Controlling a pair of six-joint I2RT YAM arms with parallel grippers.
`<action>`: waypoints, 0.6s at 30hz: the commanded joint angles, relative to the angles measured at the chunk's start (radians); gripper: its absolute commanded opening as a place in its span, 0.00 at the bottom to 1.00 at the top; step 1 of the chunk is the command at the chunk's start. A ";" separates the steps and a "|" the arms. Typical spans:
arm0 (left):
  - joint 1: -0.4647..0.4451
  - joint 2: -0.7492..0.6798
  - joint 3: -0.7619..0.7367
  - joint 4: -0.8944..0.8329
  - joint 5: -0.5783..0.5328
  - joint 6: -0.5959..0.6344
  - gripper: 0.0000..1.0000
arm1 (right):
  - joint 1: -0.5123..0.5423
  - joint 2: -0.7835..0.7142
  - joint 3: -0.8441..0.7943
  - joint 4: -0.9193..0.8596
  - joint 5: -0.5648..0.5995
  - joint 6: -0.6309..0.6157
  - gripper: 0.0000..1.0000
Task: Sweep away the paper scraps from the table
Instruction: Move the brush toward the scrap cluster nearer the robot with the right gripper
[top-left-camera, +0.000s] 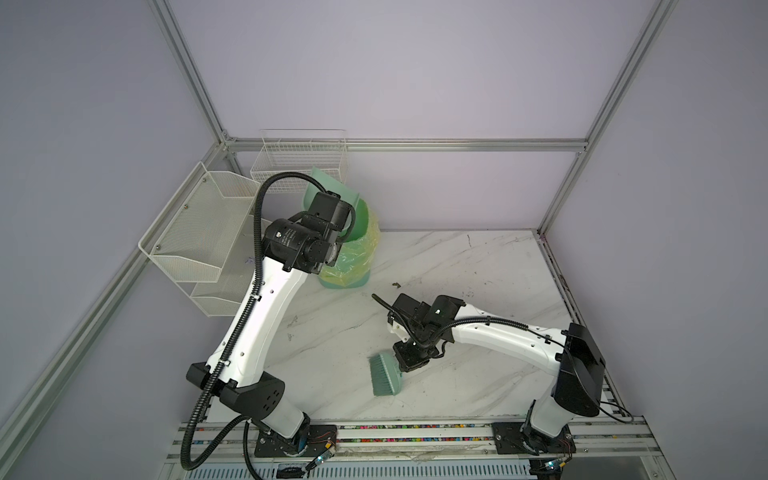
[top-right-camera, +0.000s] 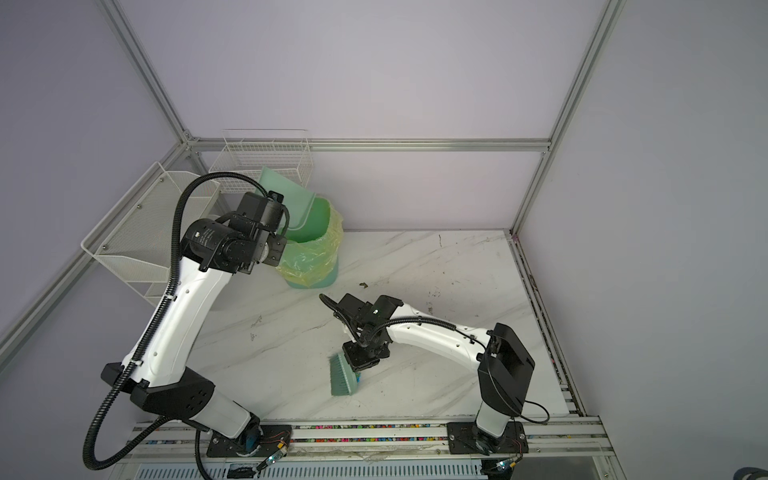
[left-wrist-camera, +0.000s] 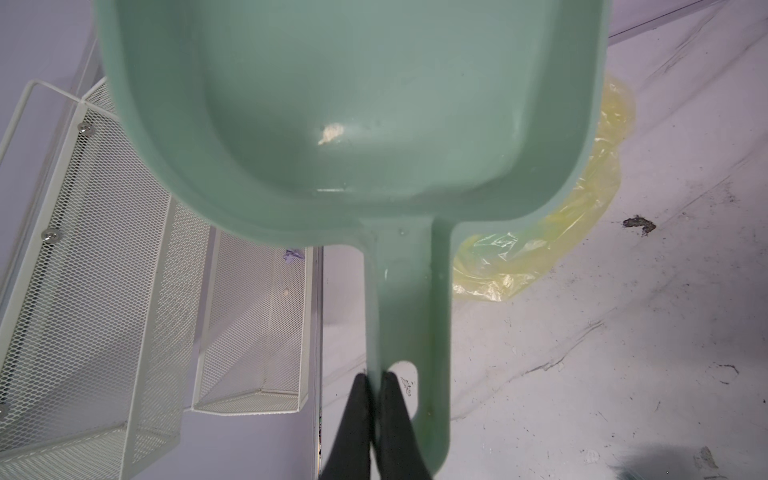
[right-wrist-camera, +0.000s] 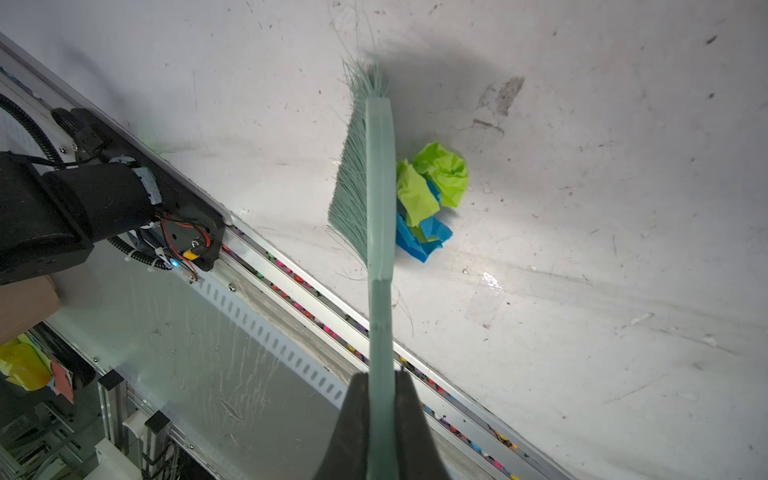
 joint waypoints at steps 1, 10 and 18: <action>-0.009 -0.049 0.022 0.026 0.047 -0.003 0.00 | -0.060 -0.029 -0.044 -0.132 0.129 -0.016 0.00; -0.100 -0.043 -0.002 0.024 0.112 -0.003 0.00 | -0.282 -0.113 -0.058 -0.253 0.240 -0.122 0.00; -0.156 -0.048 -0.036 0.029 0.209 -0.010 0.00 | -0.297 -0.139 0.002 -0.275 0.218 -0.108 0.00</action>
